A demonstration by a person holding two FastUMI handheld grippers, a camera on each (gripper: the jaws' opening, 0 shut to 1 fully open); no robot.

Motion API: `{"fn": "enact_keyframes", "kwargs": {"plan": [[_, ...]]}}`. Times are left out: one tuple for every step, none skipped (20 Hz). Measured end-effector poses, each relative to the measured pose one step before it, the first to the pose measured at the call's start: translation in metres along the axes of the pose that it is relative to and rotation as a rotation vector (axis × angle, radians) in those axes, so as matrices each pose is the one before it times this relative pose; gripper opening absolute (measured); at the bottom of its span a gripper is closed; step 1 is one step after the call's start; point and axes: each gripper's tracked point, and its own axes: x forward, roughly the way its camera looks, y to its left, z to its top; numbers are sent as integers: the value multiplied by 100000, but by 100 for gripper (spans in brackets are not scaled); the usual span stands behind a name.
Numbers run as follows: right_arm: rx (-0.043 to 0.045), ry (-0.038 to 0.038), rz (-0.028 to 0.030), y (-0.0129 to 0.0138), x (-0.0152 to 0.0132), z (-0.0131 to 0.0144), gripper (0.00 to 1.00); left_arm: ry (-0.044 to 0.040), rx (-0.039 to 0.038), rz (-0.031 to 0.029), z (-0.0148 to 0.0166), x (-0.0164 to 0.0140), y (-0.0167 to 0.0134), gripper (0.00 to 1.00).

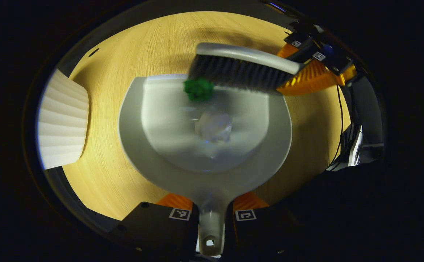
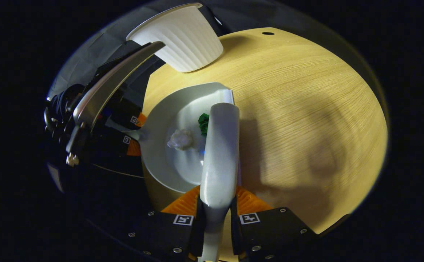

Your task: Pick up the small broom and dustpan from the desktop, sweep the trash into the dustpan with the broom, and then empty the trash into the garbage bin.

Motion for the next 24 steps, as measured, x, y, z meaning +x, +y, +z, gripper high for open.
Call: {"fn": "enact_keyframes", "kwargs": {"plan": [[942,-656,-196,40,-177,-273,31,-609,-986,-141,268,172,-192,30],[1551,-1313,-2077,-193,-217,-242,31,-672,-780,-107,260,148,-366,30],[2714,-2133,-773,-79,-382,-12,31,-581,-830,-244,-84,-14,139,30],[3361,-2867,-2660,-385,-462,121,31,-644,-903,-105,61,72,-247,30],[4475,-3129,-1306,-205,-361,15,31,-324,-1234,211,205,235,-287,30],[4073,-3216,-2156,-372,-480,-179,31,-428,-1493,433,287,-27,-279,30],[4629,-3409,-3368,-752,-269,-148,31,-856,-1724,197,334,123,-416,30],[5549,-2015,-4970,-149,-179,-454,31,-811,-1836,85,110,217,-419,30],[5382,-1814,-4658,-498,-79,-494,31,-1167,-1727,204,247,118,-398,30],[5067,-1734,-5426,-707,-12,-452,31,-820,-1532,707,138,196,-204,30],[4665,-1685,-3162,-238,275,-694,31,-871,-1618,921,180,254,-325,30],[4942,-1151,-682,364,225,-600,31,359,-2368,1175,20,350,-303,30],[3764,-513,-60,-84,-59,-1026,31,-248,-2039,1443,269,82,-555,30],[2828,-491,-2689,-185,-199,-1255,31,-338,-1321,874,59,-130,-1169,30],[2409,-239,-3959,-166,398,-1253,31,-763,-1117,660,4,-121,-1284,30],[2925,409,-4966,-494,39,-1206,31,-78,-831,95,-582,-1028,-1269,30],[3265,657,-4257,-229,71,-937,31,-31,-1052,-217,-50,-482,-1215,30],[3694,1095,-3717,231,323,-950,31,199,-559,-321,537,-110,85,30],[3120,-600,-2172,324,74,-391,31,94,-528,-19,552,253,-117,30],[3533,-125,-2572,447,162,-482,31,-217,-260,-54,498,852,1069,30],[2851,-660,-2230,210,114,-211,31,-47,-87,532,66,235,577,30],[3443,81,-3550,-98,314,-239,31,-413,-331,363,-579,-18,-267,30],[3472,-275,-3042,-315,176,12,31,-153,-605,-144,-65,-29,-271,30],[3701,-912,-3429,-243,296,101,31,-440,-763,-471,7,-292,-367,30]]}}
